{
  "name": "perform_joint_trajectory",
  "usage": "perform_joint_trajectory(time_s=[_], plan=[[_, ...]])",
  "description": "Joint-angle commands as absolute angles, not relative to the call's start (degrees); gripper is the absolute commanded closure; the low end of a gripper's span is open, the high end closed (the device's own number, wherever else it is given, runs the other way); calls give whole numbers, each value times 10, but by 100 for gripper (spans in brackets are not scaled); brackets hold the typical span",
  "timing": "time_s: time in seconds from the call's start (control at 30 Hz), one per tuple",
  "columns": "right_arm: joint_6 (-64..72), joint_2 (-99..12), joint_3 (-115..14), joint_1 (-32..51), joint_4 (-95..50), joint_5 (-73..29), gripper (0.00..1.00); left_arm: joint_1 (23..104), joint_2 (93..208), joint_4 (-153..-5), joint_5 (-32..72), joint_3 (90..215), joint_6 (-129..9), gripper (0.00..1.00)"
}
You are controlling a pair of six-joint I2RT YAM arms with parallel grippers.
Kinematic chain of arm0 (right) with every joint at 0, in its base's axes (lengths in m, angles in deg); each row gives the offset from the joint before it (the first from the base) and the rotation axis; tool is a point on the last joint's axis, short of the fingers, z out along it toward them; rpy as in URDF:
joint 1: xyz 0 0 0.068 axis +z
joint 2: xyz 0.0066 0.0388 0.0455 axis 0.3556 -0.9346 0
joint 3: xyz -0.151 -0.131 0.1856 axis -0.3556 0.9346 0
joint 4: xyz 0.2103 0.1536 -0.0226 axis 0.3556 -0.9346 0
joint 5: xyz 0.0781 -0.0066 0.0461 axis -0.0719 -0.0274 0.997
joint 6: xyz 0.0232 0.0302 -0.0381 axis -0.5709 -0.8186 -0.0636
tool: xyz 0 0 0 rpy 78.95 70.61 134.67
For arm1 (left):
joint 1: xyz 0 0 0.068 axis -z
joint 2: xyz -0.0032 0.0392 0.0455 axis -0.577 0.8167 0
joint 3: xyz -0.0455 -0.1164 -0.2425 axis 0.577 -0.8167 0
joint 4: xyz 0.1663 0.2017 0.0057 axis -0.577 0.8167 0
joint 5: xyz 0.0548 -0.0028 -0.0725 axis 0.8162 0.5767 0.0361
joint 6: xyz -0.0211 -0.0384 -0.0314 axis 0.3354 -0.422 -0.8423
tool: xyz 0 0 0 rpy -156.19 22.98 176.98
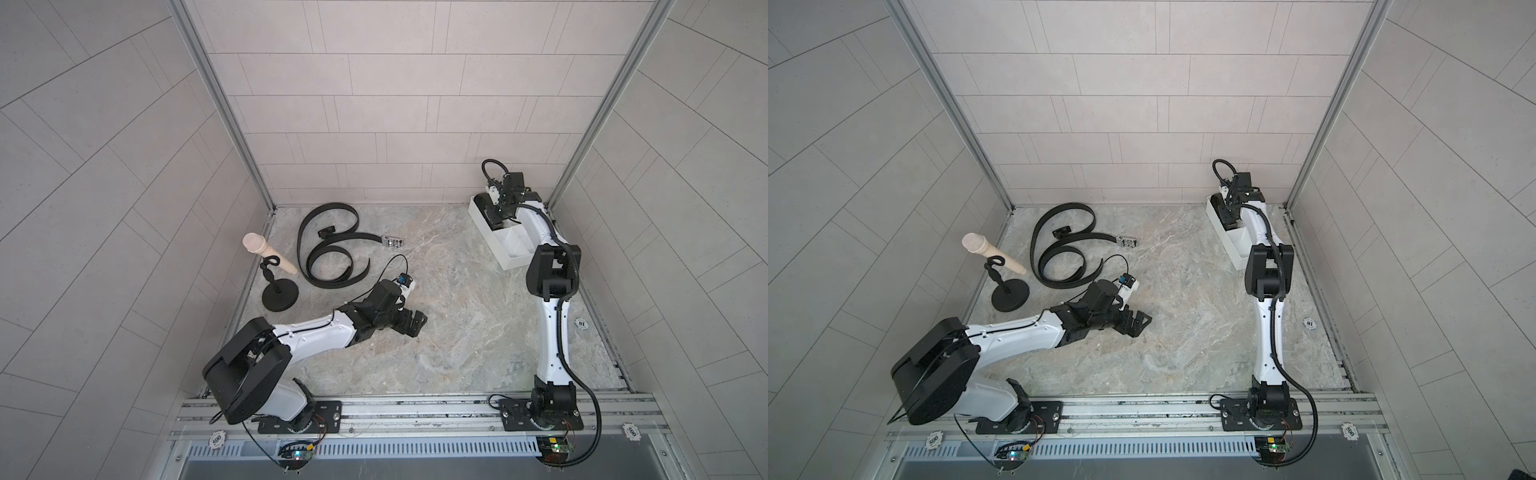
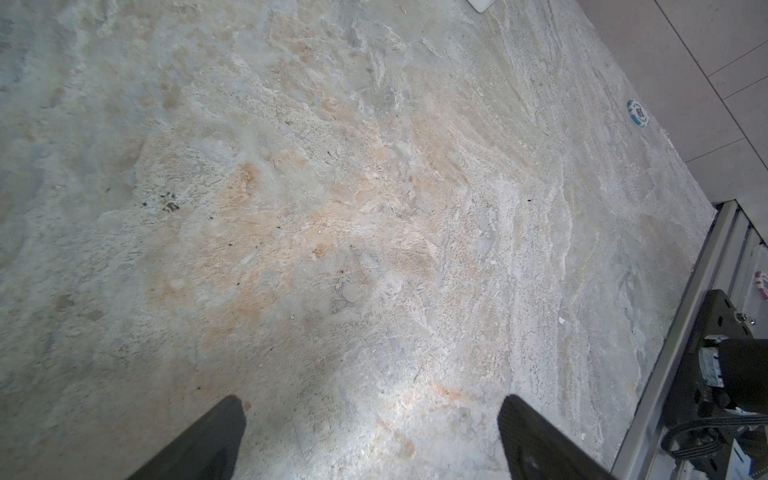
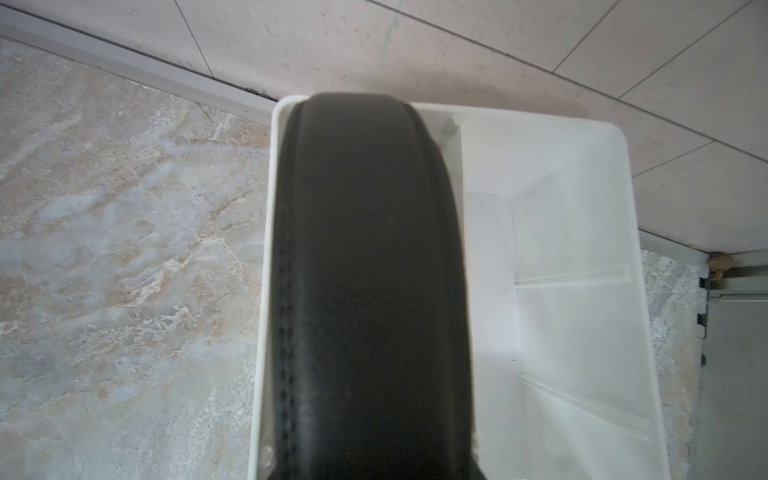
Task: Place the belts into the storage roll
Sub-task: Place the belt in the container.
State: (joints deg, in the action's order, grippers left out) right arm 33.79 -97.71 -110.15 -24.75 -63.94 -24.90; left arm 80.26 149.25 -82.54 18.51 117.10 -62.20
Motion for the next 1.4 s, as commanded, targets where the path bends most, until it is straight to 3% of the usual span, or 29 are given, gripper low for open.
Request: perform_joint_trajectory(time_s=[0.0, 0.1, 0.27, 0.5, 0.63, 0.83, 1.1, 1.37], plan=[[341, -993, -1116, -257, -679, -247, 100, 800, 1486, -834, 182, 1173, -620, 0], [342, -994, -1119, -261, -688, -252, 98, 799, 1487, -831, 181, 1174, -618, 0], [343, -987, -1119, -275, -691, -240, 73, 800, 1481, -828, 182, 1175, -617, 0], [366, -979, -1111, -281, -698, -204, 56, 800, 1479, -823, 181, 1179, -616, 0], [365, -968, -1102, -280, -699, -216, 37, 799, 1475, -816, 181, 1181, -615, 0], [364, -933, -1070, -279, -684, -224, 17, 800, 1470, -813, 182, 1183, -616, 0], [347, -884, -1043, -279, -678, -244, 1, 800, 1449, -802, 188, 1181, -614, 0], [305, -796, -946, -276, -692, -237, 0, 799, 1419, -793, 200, 1179, -617, 0]])
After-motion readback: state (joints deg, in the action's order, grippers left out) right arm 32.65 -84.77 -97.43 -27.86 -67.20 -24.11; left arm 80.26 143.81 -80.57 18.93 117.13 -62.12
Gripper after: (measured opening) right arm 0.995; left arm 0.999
